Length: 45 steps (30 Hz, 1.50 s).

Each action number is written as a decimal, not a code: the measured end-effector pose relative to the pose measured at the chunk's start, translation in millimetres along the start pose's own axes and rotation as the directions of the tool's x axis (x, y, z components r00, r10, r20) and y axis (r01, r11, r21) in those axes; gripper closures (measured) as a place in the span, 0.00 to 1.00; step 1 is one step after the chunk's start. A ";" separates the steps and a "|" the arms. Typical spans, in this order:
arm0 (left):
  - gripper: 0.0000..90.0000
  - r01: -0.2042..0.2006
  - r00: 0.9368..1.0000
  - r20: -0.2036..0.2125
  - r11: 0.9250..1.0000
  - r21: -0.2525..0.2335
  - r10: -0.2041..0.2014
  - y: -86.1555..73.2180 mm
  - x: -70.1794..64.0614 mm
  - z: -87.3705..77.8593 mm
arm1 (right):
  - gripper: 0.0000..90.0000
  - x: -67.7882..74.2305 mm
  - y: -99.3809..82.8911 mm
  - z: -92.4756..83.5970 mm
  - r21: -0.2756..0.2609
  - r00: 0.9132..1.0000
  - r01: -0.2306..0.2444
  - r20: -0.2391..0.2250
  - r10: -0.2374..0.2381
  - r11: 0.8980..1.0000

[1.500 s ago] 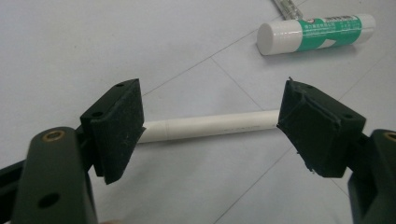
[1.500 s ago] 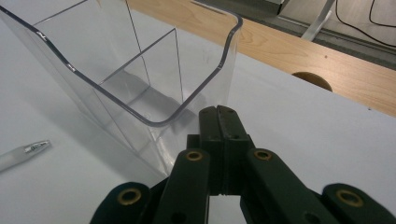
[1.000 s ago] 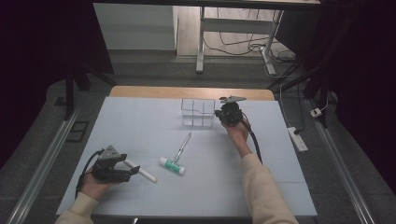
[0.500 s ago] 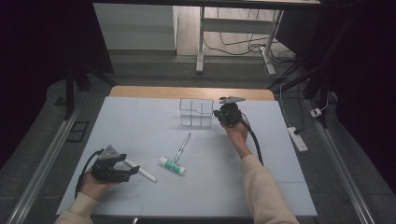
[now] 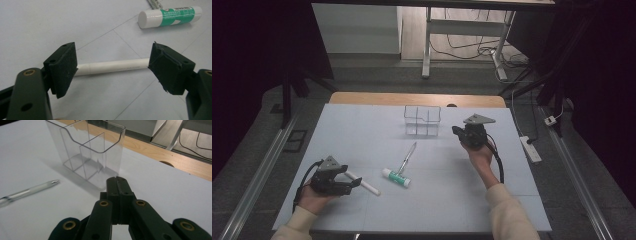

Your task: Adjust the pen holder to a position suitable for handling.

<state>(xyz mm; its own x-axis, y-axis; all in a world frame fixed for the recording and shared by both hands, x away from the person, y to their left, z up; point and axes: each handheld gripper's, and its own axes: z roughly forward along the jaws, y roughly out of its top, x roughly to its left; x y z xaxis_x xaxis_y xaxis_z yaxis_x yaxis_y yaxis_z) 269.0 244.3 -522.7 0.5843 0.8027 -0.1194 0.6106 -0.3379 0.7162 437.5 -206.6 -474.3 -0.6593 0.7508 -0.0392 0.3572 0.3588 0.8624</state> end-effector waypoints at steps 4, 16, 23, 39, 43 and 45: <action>0.26 0.003 1.000 -0.002 1.000 -0.002 -0.003 -0.3 1.2 -0.8 | 0.99 4.6 -9.8 -19.4 -0.014 1.000 0.005 -0.025 -0.005 1.000; 0.26 -0.001 1.000 0.001 1.000 0.000 0.001 0.2 1.1 1.1 | 0.59 24.8 -48.7 -72.1 -0.033 0.997 0.051 -0.064 -0.053 0.998; 0.27 0.008 1.000 0.016 1.000 -0.008 -0.007 1.4 2.1 3.6 | 0.51 31.0 -67.3 -90.2 0.000 0.993 0.076 -0.088 -0.076 0.997; 0.27 0.024 1.000 -0.005 0.999 -0.023 -0.024 2.2 1.6 -3.3 | 0.45 24.0 -93.4 -113.0 0.037 0.991 0.084 -0.109 -0.080 0.996; 0.28 0.005 1.000 -0.002 1.000 -0.013 -0.005 3.5 -2.0 -1.0 | 0.45 22.5 -95.5 -116.2 0.029 0.989 0.091 -0.117 -0.087 0.995; 0.28 0.006 1.000 -0.004 1.000 -0.012 -0.006 4.9 -2.3 0.8 | 0.45 21.2 -96.0 -115.8 0.026 0.989 0.088 -0.121 -0.084 0.996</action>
<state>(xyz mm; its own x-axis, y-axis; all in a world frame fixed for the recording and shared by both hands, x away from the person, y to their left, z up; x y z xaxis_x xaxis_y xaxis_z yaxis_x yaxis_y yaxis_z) 271.0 240.4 -519.4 0.5781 0.8069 -0.1211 0.6080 -0.3270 0.7235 312.6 -289.3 -499.6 -0.7621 0.6455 -0.0504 0.3150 0.4377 0.8422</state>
